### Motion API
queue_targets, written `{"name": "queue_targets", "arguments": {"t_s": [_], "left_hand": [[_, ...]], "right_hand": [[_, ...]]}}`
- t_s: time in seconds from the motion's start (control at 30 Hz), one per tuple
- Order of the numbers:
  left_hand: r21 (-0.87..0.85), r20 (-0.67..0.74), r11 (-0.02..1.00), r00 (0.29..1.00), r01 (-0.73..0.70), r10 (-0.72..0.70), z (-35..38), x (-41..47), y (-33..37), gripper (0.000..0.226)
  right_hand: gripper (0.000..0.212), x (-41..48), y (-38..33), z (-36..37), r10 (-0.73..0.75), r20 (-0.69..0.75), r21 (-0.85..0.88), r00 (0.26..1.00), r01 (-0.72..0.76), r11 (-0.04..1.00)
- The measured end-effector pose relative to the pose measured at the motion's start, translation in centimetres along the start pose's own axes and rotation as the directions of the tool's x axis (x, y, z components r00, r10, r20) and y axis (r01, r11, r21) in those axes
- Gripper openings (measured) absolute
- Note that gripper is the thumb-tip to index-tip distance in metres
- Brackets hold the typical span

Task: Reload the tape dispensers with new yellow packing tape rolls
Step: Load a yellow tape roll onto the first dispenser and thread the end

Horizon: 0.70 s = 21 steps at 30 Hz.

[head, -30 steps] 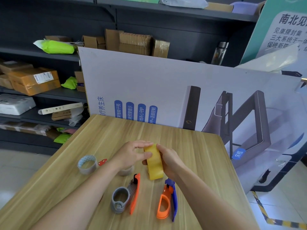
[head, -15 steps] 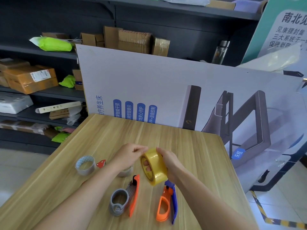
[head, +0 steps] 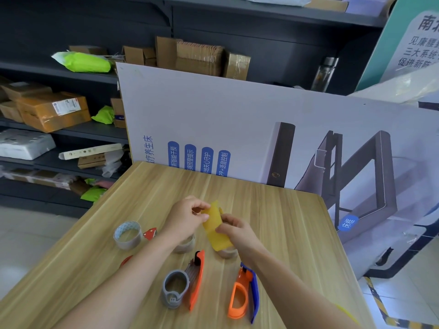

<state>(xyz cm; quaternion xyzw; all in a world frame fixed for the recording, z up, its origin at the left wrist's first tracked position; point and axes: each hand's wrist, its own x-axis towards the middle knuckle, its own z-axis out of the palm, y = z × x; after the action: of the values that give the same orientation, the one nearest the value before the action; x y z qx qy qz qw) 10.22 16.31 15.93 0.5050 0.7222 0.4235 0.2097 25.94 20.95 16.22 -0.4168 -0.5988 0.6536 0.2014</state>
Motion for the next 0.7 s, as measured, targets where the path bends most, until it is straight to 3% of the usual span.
{"name": "queue_targets", "arguments": {"t_s": [0.2,0.33,0.4,0.57,0.7], "left_hand": [[0.035,0.008,0.998,0.999,0.051,-0.051,-0.3,-0.1,-0.1,0.018],[0.067,0.111,0.993,0.989,0.093,-0.1,-0.3,0.0,-0.4,0.015],[0.112,0.157,0.991,0.984,0.068,-0.085,0.0,-0.2,-0.3,0.014],[0.183,0.108,0.978,0.991,-0.097,0.079,0.7,-1.0,0.3,0.015],[0.119,0.173,0.993,0.985,-0.029,0.008,0.5,-0.3,1.6,0.016]], "right_hand": [[0.029,-0.7,0.3,0.4,-0.04,0.055,0.001,0.998,0.04,0.999],[0.031,-1.0,0.5,0.3,-0.022,0.075,-0.04,0.997,0.025,0.999],[0.028,-1.1,0.5,0.1,-0.003,0.071,-0.065,0.997,0.007,0.998],[0.023,-0.9,0.3,-0.8,0.05,0.047,-0.194,0.998,-0.04,0.98],[0.025,-1.1,1.5,-1.2,0.044,0.04,-0.231,0.998,-0.034,0.972]]}}
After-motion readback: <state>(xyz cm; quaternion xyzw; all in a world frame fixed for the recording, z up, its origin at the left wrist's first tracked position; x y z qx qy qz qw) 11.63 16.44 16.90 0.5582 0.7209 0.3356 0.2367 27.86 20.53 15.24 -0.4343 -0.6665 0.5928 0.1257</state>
